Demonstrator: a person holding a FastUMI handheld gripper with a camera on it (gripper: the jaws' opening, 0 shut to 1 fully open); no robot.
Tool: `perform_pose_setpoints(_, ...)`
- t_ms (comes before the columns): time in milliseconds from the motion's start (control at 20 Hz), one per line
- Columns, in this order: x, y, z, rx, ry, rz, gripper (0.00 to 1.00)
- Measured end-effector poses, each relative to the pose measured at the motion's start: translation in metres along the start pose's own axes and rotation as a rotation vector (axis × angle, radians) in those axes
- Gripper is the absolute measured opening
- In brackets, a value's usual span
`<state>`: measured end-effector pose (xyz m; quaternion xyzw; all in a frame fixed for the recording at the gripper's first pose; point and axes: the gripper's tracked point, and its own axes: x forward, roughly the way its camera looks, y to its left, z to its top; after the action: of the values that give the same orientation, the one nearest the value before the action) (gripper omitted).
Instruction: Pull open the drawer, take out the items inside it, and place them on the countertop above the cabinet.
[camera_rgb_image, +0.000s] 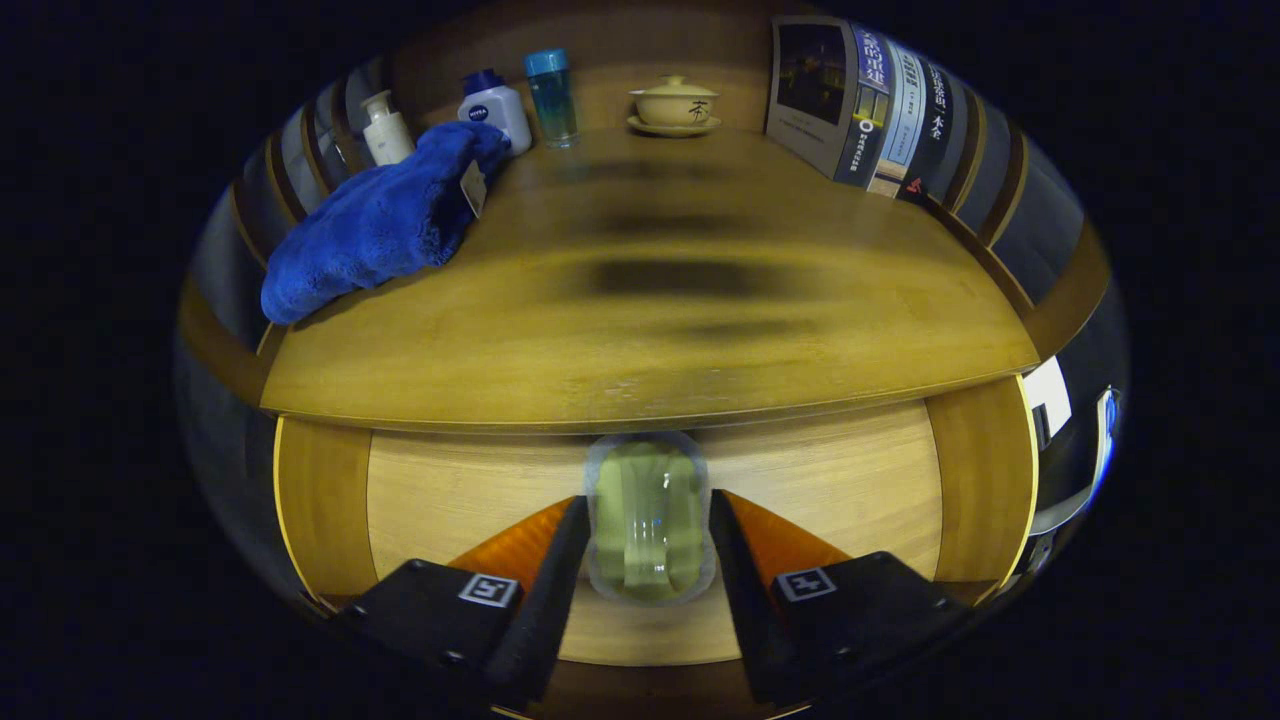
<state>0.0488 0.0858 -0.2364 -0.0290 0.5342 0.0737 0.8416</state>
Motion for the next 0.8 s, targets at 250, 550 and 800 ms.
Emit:
perform_pose_setpoints(250, 0.01, -0.005, -0.011, -0.02, 0.065, -0.014, 0.59)
perform_pose_setpoints(550, -0.001, -0.001, -0.012, 0.009, 0.036, 0.011, 0.24)
perform_pose_setpoints(800, -0.024, -0.003, -0.013, 0.014, 0.005, 0.033, 0.24)
